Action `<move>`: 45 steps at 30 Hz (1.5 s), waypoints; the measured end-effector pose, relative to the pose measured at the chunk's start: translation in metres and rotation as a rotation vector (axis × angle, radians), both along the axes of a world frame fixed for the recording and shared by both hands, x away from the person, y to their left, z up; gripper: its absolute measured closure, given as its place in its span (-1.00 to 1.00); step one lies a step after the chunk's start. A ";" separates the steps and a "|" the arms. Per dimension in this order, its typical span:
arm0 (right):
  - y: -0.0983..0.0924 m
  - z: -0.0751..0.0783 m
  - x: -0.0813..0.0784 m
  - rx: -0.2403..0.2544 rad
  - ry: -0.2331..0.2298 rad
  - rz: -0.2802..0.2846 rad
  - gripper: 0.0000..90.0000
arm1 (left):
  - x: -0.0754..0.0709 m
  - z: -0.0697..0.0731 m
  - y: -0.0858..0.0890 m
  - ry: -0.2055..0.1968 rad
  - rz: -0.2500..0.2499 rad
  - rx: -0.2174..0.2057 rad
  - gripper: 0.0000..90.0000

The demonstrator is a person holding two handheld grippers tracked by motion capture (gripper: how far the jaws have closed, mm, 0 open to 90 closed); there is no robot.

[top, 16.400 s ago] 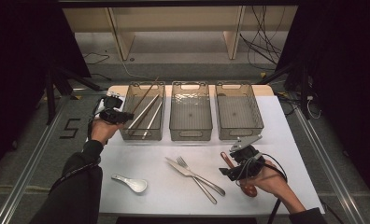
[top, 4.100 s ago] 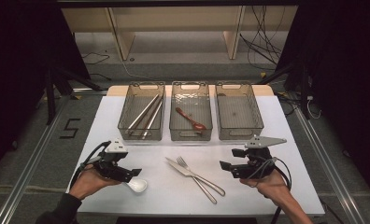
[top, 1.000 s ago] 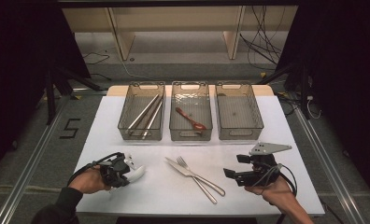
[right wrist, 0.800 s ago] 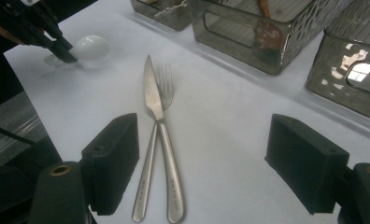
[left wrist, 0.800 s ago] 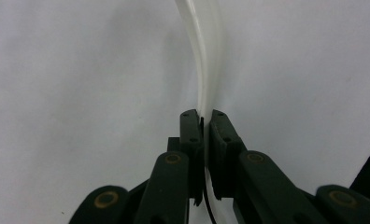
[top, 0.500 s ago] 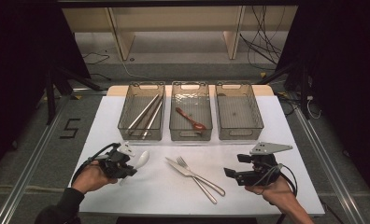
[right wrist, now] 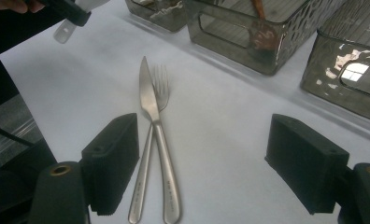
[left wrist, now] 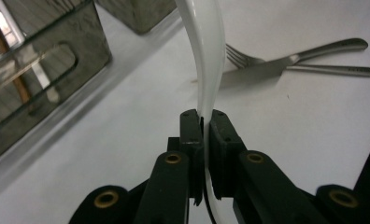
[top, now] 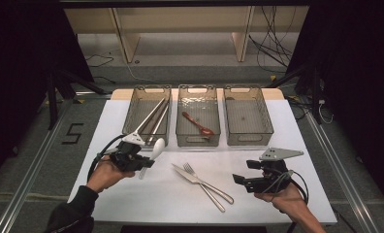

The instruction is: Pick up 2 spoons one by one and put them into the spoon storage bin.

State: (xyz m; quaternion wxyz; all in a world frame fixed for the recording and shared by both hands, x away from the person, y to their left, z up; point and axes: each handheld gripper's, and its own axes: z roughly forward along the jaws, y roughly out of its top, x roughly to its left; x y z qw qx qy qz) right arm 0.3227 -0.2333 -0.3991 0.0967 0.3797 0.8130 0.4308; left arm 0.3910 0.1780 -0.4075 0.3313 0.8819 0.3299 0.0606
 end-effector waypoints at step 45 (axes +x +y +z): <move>-0.001 -0.001 0.000 0.012 0.001 0.016 -0.42 | 0.114 0.038 -0.093 -0.063 0.080 -0.090 0.88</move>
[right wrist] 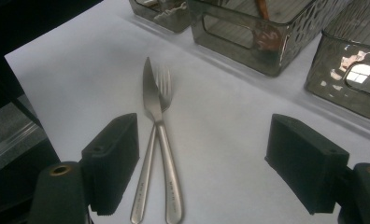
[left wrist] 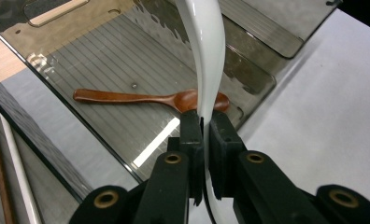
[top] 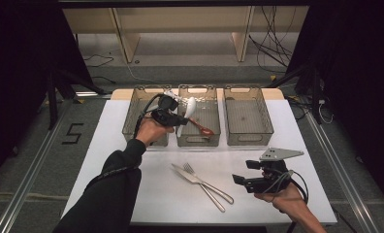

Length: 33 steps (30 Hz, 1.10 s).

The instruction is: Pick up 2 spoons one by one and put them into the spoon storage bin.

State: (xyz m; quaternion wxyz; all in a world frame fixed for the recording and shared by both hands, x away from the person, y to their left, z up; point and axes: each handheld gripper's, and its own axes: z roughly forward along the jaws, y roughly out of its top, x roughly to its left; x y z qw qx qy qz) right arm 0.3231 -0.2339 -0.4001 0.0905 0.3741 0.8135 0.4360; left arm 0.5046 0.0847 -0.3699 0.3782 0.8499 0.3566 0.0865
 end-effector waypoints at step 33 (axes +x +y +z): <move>0.001 -0.001 0.001 0.000 0.008 0.010 -0.42 | 0.030 -0.027 -0.014 -0.004 0.112 0.106 0.86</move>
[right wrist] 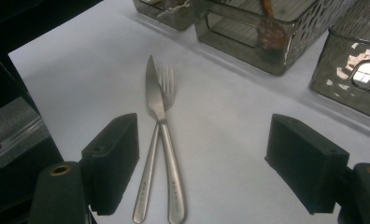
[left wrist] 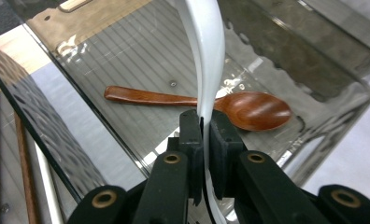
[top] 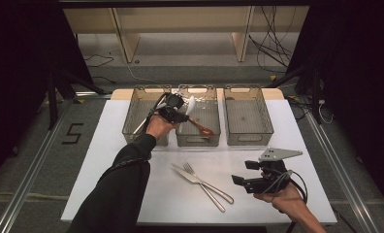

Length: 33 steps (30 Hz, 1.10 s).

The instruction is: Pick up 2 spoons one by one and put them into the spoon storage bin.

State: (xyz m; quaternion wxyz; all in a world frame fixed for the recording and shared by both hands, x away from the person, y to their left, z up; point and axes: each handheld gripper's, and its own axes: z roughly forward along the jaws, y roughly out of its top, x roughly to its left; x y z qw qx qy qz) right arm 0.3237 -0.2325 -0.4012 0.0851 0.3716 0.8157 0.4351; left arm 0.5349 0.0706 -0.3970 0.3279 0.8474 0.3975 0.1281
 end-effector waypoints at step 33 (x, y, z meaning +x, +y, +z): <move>0.005 -0.003 0.002 -0.025 0.002 -0.002 -0.42 | -0.103 0.033 0.065 -0.081 -0.097 -0.233 -0.53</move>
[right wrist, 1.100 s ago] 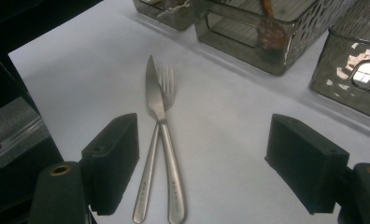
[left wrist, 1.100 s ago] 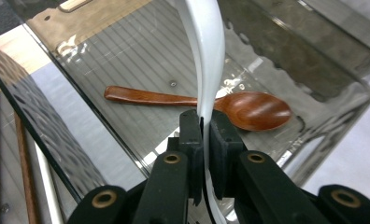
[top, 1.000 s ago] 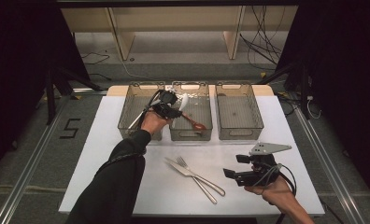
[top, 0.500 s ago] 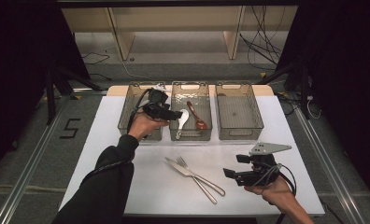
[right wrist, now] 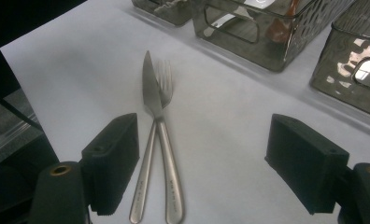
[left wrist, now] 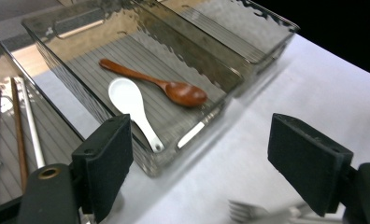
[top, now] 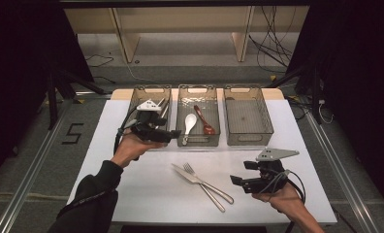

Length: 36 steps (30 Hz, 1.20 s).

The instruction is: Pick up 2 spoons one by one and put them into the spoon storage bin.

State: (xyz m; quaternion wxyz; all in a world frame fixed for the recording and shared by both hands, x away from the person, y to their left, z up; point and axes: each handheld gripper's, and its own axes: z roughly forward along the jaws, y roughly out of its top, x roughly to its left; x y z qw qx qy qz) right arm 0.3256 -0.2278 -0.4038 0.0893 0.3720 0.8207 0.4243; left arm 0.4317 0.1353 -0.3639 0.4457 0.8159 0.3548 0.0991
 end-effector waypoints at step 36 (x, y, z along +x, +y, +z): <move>0.037 -0.008 0.019 -0.141 0.009 0.077 -0.42 | -0.077 -0.027 0.050 -0.105 0.072 -0.062 -0.65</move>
